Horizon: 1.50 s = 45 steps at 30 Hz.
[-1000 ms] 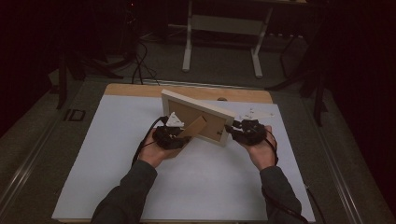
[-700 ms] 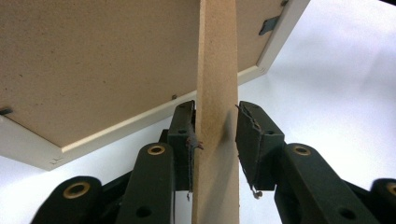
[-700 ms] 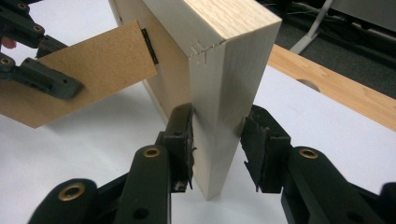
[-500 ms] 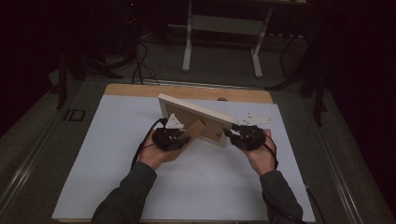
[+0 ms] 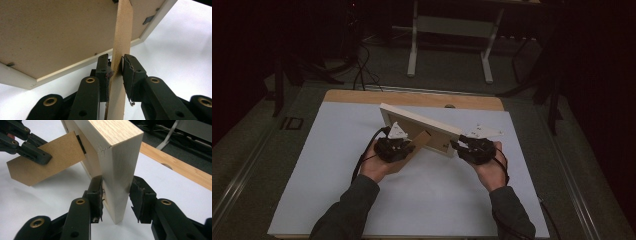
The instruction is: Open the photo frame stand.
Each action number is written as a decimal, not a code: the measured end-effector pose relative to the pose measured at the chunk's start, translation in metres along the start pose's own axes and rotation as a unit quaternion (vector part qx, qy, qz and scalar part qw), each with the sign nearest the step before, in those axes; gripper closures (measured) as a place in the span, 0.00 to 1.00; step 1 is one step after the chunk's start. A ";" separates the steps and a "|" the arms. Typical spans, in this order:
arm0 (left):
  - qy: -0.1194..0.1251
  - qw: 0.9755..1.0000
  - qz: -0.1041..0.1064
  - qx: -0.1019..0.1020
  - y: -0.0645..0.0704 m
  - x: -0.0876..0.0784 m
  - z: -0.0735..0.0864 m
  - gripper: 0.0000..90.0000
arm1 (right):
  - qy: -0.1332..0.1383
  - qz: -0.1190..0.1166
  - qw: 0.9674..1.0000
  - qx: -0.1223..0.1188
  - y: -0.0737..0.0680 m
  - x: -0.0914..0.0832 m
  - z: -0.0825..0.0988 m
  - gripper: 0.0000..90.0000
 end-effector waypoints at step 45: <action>0.013 1.000 0.017 0.003 0.016 -0.002 0.010 0.81 | 0.024 -0.021 0.999 0.024 -0.012 -0.016 0.020 0.75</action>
Point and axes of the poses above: each handheld gripper's, and its own axes: x roughly forward along the jaws, z roughly out of its underside, y roughly to its right, the point moved 9 cm from there along x, roughly forward along the jaws, and after that the axes turned 14 degrees about z, right-handed, at the moved point
